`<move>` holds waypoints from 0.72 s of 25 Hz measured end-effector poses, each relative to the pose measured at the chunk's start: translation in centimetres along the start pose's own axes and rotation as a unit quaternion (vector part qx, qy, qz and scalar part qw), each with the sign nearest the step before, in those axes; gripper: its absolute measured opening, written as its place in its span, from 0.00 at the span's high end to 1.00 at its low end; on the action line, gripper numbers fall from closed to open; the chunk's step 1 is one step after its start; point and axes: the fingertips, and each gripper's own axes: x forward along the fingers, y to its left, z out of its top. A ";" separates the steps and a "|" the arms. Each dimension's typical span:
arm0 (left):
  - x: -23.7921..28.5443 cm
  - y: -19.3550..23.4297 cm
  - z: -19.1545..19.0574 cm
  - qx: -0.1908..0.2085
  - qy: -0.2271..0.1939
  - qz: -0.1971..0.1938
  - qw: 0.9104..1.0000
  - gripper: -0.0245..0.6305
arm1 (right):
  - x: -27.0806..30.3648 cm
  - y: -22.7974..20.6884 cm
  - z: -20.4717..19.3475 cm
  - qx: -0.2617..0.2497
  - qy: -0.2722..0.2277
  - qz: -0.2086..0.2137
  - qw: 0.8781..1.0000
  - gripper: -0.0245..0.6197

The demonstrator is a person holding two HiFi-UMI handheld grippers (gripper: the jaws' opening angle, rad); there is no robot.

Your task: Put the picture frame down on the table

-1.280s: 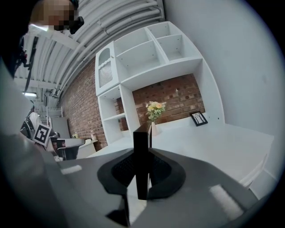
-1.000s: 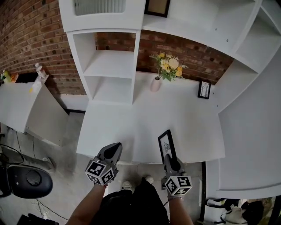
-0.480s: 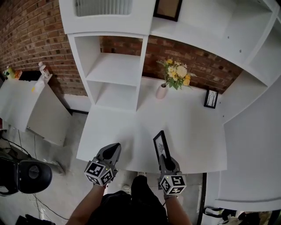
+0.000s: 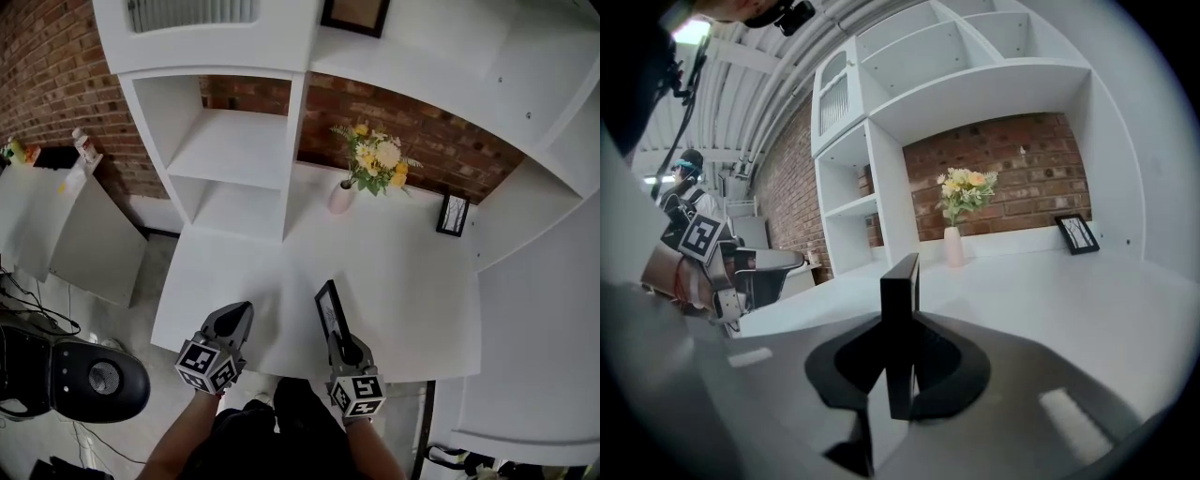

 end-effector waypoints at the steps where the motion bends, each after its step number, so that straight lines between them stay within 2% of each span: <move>1: 0.2 0.0 -0.1 -0.001 0.001 0.001 1.000 0.96 | 0.2 -0.1 -0.1 -0.001 0.002 0.003 1.000 0.90; 11: 1.7 -0.6 -1.2 -0.006 0.014 0.001 1.000 0.96 | 1.2 -0.8 -1.3 0.006 0.027 0.019 0.999 0.89; 18: 2.5 -1.3 -1.4 -0.005 0.019 -0.004 1.000 0.96 | 1.1 -0.7 -0.1 -0.033 0.034 0.022 0.999 0.87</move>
